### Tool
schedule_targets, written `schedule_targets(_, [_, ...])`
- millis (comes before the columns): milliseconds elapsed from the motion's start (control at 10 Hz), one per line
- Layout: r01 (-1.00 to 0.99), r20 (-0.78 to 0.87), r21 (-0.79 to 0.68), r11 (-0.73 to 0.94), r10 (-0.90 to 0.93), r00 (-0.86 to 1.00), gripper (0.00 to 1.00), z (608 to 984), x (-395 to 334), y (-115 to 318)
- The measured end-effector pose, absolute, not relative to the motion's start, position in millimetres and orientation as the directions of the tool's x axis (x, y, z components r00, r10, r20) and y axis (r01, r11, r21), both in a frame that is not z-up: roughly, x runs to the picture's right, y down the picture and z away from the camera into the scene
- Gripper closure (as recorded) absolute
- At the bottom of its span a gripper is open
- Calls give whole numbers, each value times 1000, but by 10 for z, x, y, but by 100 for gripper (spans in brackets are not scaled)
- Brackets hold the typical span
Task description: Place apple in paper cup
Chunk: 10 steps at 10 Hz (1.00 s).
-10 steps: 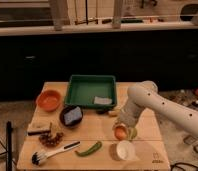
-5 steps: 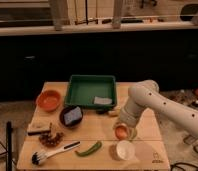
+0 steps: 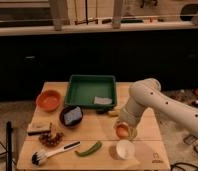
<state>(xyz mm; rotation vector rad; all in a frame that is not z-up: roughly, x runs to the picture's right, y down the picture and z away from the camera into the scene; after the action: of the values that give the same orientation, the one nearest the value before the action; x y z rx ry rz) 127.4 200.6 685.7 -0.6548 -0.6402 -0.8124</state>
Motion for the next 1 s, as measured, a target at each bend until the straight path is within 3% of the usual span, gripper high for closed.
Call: schedule_targets(1000, [867,785,-216,448,-448,427,100,6454,1431,2251])
